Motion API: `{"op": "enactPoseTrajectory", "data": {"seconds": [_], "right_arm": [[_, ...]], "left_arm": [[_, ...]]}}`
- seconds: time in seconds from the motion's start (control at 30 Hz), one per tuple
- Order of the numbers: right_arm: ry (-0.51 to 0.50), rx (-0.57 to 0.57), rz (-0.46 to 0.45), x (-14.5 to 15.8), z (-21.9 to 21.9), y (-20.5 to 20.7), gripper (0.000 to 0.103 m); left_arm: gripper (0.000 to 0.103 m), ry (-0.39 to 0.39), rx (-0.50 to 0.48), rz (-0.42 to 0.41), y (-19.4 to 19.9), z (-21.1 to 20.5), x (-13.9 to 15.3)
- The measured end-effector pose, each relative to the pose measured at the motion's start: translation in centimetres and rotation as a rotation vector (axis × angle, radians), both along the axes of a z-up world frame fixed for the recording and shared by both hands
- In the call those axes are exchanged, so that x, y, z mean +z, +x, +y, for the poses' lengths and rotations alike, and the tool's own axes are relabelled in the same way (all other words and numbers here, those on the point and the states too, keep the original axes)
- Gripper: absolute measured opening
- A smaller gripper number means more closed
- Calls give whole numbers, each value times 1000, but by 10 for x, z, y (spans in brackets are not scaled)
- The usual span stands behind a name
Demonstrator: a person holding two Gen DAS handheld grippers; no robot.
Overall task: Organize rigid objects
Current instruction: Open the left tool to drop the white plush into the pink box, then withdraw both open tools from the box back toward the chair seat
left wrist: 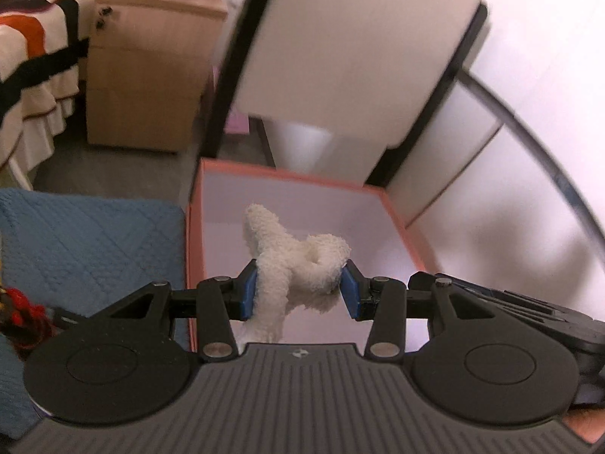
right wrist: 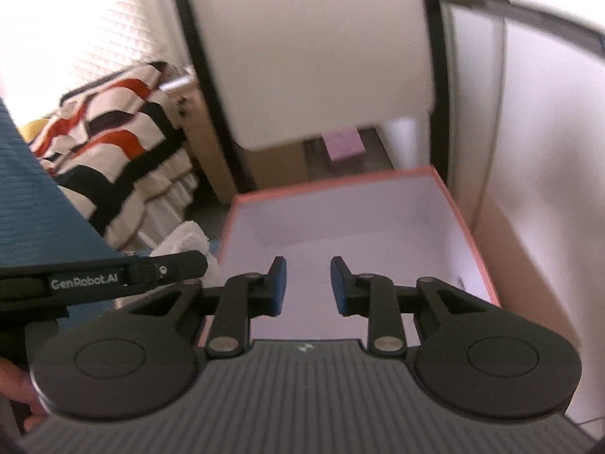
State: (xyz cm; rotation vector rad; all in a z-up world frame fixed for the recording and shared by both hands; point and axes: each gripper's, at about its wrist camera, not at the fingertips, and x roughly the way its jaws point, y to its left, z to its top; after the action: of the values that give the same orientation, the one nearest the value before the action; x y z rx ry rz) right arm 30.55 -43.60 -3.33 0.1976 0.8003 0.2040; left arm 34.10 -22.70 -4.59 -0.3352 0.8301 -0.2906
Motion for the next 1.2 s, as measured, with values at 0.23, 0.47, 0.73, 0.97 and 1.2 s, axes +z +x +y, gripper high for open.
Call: {"op": "enactPoseTrajectory", "data": {"seconds": [0.23, 0.47, 0.73, 0.97, 1.2], "right_arm": [[-3, -35, 124, -49, -17, 3, 29], [-1, -40, 190, -76, -17, 2, 30], [13, -40, 167, -64, -16, 0, 30], [13, -36, 76, -22, -5, -10, 31], [18, -12, -23, 25, 18, -36, 31]], "left_arm": [[51, 10, -37, 108, 15, -27, -50], [55, 14, -53, 165, 20, -35, -73], [72, -14, -39, 150, 14, -18, -57], [72, 10, -7, 40, -11, 6, -9], [72, 39, 20, -81, -54, 38, 42]]}}
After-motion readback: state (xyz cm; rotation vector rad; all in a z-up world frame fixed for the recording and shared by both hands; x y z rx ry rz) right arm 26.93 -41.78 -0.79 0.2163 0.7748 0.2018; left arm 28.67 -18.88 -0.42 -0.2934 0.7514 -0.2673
